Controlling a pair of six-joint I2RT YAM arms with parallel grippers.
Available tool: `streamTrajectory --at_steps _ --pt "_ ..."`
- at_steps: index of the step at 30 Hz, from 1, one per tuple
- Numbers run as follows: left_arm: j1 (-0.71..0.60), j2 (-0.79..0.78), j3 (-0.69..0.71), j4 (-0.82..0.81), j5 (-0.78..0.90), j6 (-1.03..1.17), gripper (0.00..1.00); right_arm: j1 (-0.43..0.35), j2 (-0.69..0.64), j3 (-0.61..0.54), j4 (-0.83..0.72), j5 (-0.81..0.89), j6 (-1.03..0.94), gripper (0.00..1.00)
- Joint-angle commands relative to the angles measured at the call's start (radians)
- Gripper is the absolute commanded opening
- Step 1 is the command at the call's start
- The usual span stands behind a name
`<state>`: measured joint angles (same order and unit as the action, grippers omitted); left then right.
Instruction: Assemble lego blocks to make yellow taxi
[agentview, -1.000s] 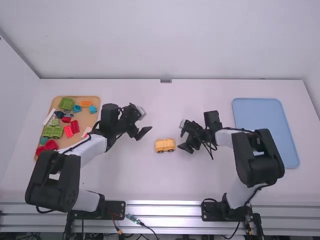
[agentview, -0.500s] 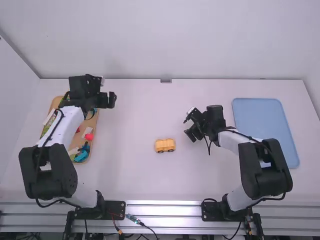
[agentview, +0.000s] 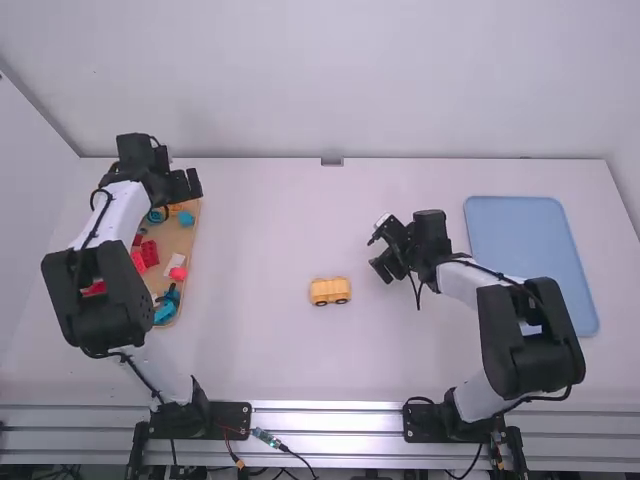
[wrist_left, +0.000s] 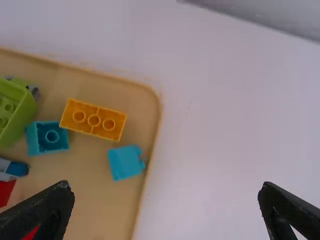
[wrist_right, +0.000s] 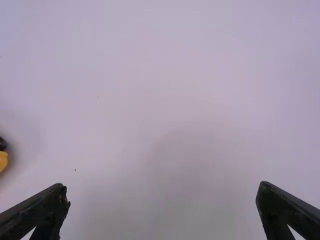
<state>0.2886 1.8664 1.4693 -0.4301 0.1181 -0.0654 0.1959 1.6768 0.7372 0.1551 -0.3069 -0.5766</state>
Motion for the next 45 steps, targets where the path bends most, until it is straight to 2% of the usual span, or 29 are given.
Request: streamTrajectory --at_steps 1,3,9,11,14,17,24,33,39,43,45 --pt "-0.006 0.0 -0.005 0.014 -0.026 -0.12 0.99 -0.001 -0.026 0.004 0.002 0.001 0.005 0.99" --pt "-0.001 0.0 -0.002 0.011 -0.107 -0.236 1.0 -0.001 -0.026 0.004 0.01 0.001 0.005 0.99" --pt "-0.007 0.012 0.035 -0.056 -0.156 -0.29 0.99 0.0 -0.026 0.004 0.025 0.001 0.004 0.99" --pt "-0.007 0.048 0.101 -0.116 -0.182 -0.313 0.99 0.0 -0.026 0.004 0.024 0.001 0.005 0.99" --pt "-0.007 0.105 0.198 -0.176 -0.148 -0.303 0.99 0.0 -0.026 0.004 0.023 0.001 0.005 0.99" --pt "-0.007 0.142 0.281 -0.232 -0.128 -0.297 0.93 0.0 -0.026 0.004 0.021 0.001 0.005 0.99" --pt "-0.008 0.142 0.354 -0.232 -0.14 -0.298 1.0 0.0 -0.026 0.004 0.02 0.001 0.005 0.99" --pt "-0.01 0.143 0.466 -0.316 -0.175 -0.324 1.0 0.0 -0.026 0.004 0.021 0.001 0.005 0.99" --pt "-0.014 0.151 0.473 -0.341 -0.188 -0.304 0.96 0.0 -0.026 0.004 0.023 0.002 0.027 0.99" --pt "-0.014 0.226 0.503 -0.338 -0.205 -0.309 0.95 0.0 -0.026 0.004 0.02 0.001 0.032 0.99" --pt "-0.014 0.313 0.57 -0.367 -0.171 -0.314 0.96 0.0 -0.026 0.004 0.018 0.001 0.031 0.99"
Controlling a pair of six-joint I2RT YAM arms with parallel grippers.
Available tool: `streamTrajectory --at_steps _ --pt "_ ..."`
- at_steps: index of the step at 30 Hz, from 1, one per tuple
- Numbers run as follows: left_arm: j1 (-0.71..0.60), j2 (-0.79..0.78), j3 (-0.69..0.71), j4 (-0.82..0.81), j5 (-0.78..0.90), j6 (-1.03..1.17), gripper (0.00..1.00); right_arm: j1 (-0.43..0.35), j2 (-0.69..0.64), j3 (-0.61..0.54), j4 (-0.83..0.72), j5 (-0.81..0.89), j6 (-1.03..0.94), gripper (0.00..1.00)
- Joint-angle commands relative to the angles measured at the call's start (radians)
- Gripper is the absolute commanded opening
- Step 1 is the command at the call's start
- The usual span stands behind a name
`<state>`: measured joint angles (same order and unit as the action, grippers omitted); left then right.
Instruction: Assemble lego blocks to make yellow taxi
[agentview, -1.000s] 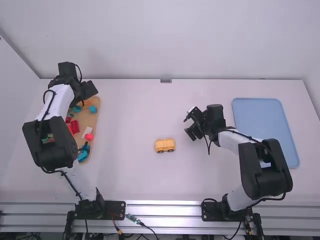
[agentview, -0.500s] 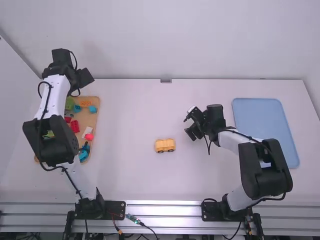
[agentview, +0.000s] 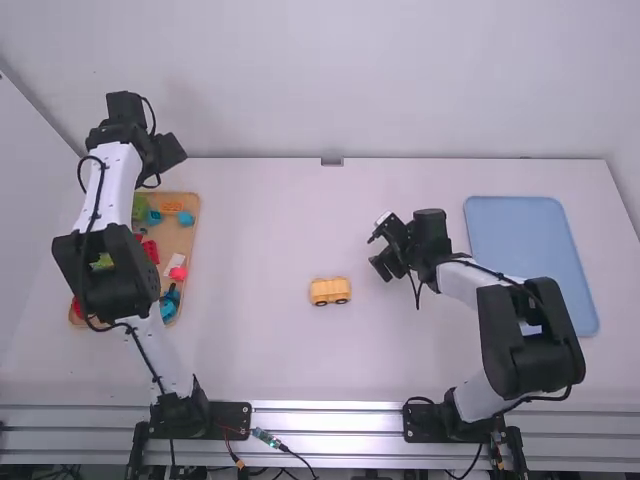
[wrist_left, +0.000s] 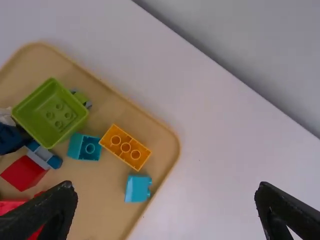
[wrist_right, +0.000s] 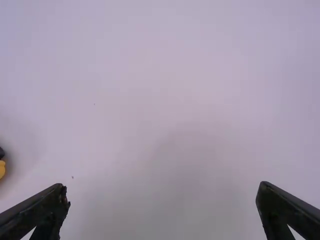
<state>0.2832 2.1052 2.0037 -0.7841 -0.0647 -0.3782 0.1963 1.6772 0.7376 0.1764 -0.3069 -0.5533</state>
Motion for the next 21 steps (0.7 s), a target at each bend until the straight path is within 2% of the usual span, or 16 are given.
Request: streamTrajectory --at_steps 1,6,12,20,21 --pt "-0.008 0.136 0.093 -0.042 0.031 -0.004 0.96 0.0 -0.027 0.004 -0.003 0.0 0.008 0.99" --pt "0.004 0.326 0.326 -0.228 0.004 -0.086 0.93 0.002 -0.027 0.004 0.004 -0.006 0.007 0.99" --pt "-0.002 0.39 0.405 -0.288 0.0 -0.169 0.87 0.017 -0.027 0.004 0.001 -0.006 0.008 0.99" --pt "0.019 0.389 0.404 -0.359 -0.054 -0.339 0.57 0.022 -0.027 0.004 -0.001 0.001 0.008 0.99" --pt "0.021 0.389 0.399 -0.366 -0.06 -0.367 0.57 0.023 -0.027 0.003 -0.002 0.001 0.008 0.99"
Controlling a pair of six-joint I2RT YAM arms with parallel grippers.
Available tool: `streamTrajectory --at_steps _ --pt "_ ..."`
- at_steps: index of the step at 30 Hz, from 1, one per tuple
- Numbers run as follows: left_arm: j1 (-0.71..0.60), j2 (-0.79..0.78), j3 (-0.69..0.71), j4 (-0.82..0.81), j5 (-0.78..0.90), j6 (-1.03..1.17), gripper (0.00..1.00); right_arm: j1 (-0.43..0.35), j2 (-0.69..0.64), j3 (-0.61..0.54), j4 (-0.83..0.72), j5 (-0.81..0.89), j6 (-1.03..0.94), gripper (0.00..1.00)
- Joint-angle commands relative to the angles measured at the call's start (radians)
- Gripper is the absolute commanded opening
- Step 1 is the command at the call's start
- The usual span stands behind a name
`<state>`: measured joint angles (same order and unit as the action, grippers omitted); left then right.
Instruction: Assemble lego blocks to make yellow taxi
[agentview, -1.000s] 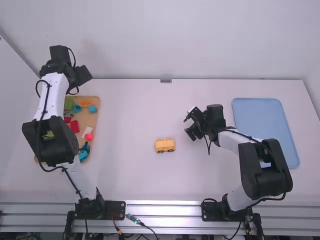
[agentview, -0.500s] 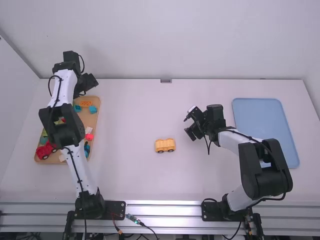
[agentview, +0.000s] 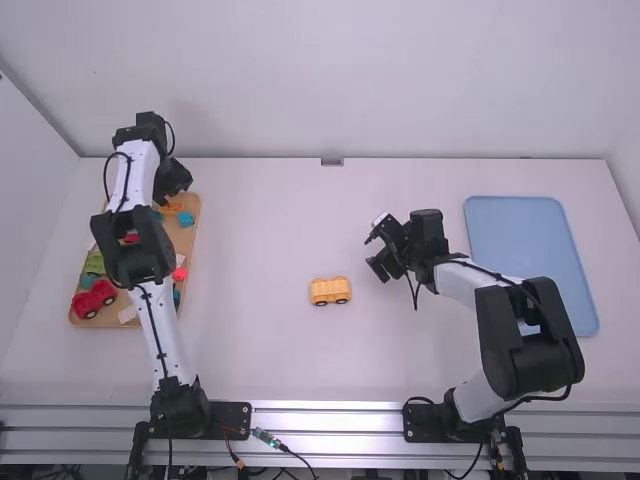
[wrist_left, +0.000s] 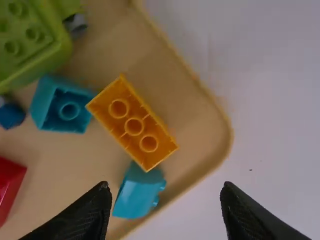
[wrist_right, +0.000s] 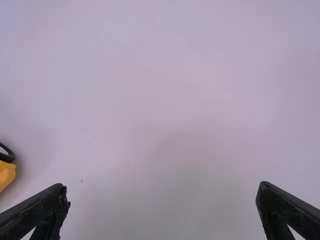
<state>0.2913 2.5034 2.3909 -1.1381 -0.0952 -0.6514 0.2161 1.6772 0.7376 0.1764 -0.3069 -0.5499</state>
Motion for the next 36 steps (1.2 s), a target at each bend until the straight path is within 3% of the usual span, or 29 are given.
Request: streamTrajectory --at_steps 1,2,9,18,36 --pt "0.016 -0.009 0.003 -0.021 -0.041 -0.128 0.67 0.001 -0.027 0.003 -0.003 0.001 0.004 0.99" --pt "0.018 -0.009 -0.002 -0.03 -0.054 -0.156 0.71 0.0 -0.027 0.003 -0.005 0.0 0.004 0.99" --pt "0.017 -0.009 -0.023 -0.018 -0.074 -0.202 0.57 0.0 -0.027 0.003 -0.01 -0.003 0.004 0.99" --pt "0.017 -0.008 -0.109 0.042 -0.07 -0.272 0.51 0.0 -0.026 0.003 -0.024 0.0 0.001 0.99" --pt "0.017 -0.008 -0.225 0.205 -0.046 -0.272 0.52 0.0 -0.026 0.003 -0.025 0.0 0.005 0.99"
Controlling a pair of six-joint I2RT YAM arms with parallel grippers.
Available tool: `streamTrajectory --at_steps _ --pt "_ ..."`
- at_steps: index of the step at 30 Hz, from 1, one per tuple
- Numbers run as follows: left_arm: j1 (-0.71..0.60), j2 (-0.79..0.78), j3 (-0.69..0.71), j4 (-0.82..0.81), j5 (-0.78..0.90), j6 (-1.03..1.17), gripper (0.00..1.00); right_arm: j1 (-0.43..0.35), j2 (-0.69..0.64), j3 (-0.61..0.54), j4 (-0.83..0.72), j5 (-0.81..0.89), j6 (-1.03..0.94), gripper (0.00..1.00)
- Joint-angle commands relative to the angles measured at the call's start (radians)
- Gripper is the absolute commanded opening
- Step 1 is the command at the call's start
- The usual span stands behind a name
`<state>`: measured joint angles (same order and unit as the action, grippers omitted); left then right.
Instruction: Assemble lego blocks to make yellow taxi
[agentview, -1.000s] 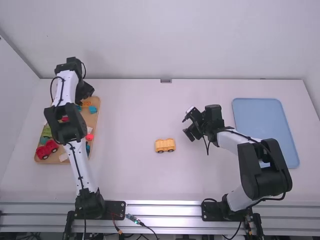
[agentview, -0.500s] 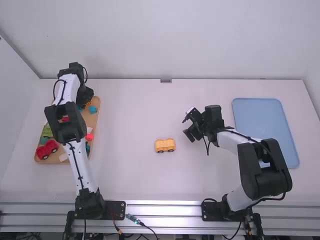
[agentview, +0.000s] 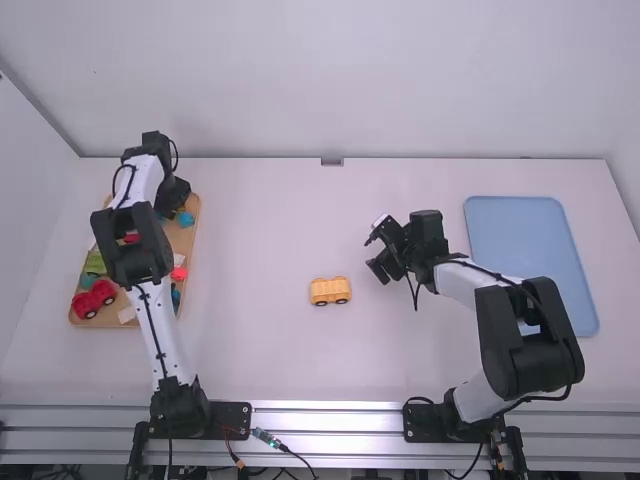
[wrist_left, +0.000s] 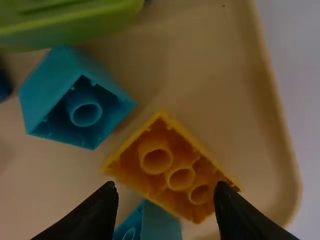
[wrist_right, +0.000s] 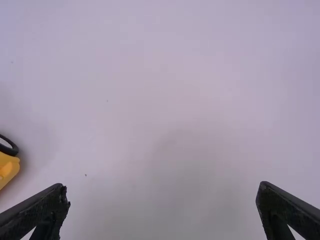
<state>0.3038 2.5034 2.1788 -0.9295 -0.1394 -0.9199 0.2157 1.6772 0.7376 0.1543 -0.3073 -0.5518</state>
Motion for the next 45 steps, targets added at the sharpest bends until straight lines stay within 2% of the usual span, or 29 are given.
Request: streamTrajectory --at_steps 1,11,14,17,28,32,38,41,44,45 --pt "0.004 -0.008 -0.021 0.005 -0.003 -0.004 0.52 0.003 -0.026 0.003 -0.004 0.001 0.006 0.99" --pt "0.005 -0.009 -0.011 0.019 0.001 -0.004 0.53 0.0 -0.026 0.003 -0.004 -0.002 0.006 0.99" --pt "0.005 -0.009 -0.012 0.01 0.001 -0.004 0.47 0.0 -0.026 0.003 -0.005 -0.002 0.006 0.99" --pt "0.005 -0.009 -0.012 -0.025 0.001 -0.005 0.43 0.0 -0.026 0.003 -0.004 0.002 0.006 0.99" --pt "0.005 -0.011 0.056 -0.173 -0.007 -0.007 0.46 0.0 -0.026 0.003 -0.005 0.001 0.006 0.99" --pt "0.004 -0.011 0.125 -0.2 -0.002 0.02 0.53 0.0 -0.026 0.003 -0.003 0.002 0.006 0.99" --pt "0.005 -0.011 0.129 -0.205 -0.007 -0.031 0.61 0.002 -0.026 0.003 -0.003 0.001 0.003 0.99" --pt "0.005 -0.011 0.123 -0.217 -0.015 -0.11 0.66 0.0 -0.026 0.003 -0.002 0.002 0.002 0.99" --pt "0.005 -0.011 0.123 -0.237 -0.019 -0.214 0.68 0.0 -0.026 0.003 -0.003 0.002 0.002 1.0" --pt "0.005 -0.011 0.123 -0.241 -0.024 -0.247 0.72 0.0 -0.026 0.003 -0.003 0.002 0.003 0.99"
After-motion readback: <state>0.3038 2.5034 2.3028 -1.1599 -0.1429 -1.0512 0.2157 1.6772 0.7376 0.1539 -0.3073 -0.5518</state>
